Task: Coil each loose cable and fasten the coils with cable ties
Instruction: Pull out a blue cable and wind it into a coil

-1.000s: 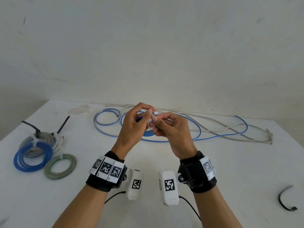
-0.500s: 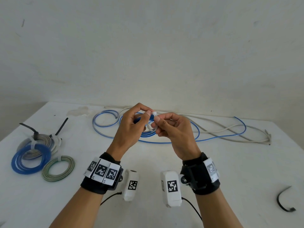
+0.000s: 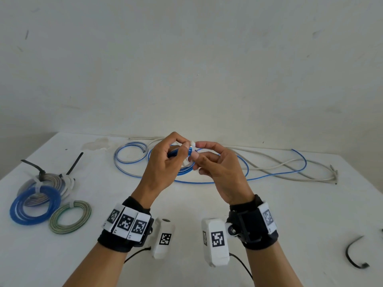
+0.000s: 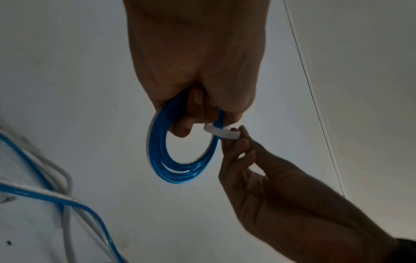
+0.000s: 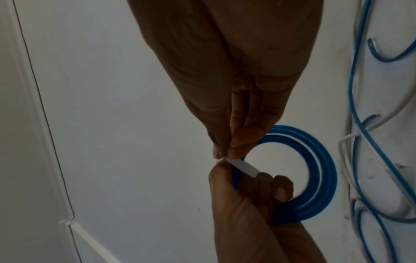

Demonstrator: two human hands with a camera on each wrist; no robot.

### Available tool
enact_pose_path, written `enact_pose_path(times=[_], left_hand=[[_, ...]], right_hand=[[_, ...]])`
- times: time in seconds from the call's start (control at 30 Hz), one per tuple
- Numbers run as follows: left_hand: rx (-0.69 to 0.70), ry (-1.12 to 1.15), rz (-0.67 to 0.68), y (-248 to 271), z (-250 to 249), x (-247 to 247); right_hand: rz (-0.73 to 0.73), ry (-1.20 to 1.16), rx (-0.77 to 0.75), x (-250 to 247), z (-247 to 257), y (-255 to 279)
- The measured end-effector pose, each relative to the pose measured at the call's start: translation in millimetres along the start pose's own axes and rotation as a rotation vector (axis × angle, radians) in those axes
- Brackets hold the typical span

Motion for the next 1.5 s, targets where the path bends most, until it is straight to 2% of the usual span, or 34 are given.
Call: enact_pose_path(times=[0.23, 0.4, 0.5, 0.6, 0.8, 0.9, 1.03, 1.2, 1.37, 1.5], left_hand=[[0.017, 0.017, 0.122, 2.2, -3.1, 11.2], [-0.018, 0.058, 0.114, 2.5, 2.2, 8.3], [-0.019, 0.07, 0.137, 3.4, -1.9, 12.5], [-0.048, 0.1, 0.171, 4.2, -3.9, 17.6], [-0.114, 0.202, 0.252, 5.6, 8.0, 27.1], [-0.138, 0.241, 0.341, 8.9, 6.5, 36.6], [-0.169, 0.235, 0.422, 12.1, 7.4, 52.1], [-0.183, 0.324, 0.452, 13.8, 4.2, 61.4], [-0.17, 0.37, 0.452, 14.5, -3.9, 63.0], [-0.245, 0.362, 0.38, 15.0, -1.8, 66.3]], right_hand=[[-0.051, -0.17, -0.024, -8.9, -1.0, 1.0], [-0.019, 0.006, -0.051, -1.2, 4.8, 1.1], [-0.063, 0.08, -0.096, -3.8, 11.9, 3.8], [-0.102, 0.108, -0.145, -10.9, 18.2, 5.2], [-0.078, 0.015, -0.135, -13.5, 17.6, 6.1], [-0.196, 0.044, -0.122, -28.8, 15.7, 5.9], [-0.358, 0.069, -0.175, -50.6, 21.9, 13.2], [-0.383, 0.047, -0.258, -49.7, 31.6, 16.5], [-0.368, 0.088, -0.249, -49.6, 31.8, 15.2], [-0.379, 0.098, -0.228, -53.0, 24.8, 12.6]])
Point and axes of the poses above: each hand's wrist, its own y-axis away from the middle knuckle, its own x-axis out of the palm, z = x × y, the point moved 10 cm from there along -y, towards the middle knuckle, and after that the axes turned 11 degrees about z, right-handed, at the moved point
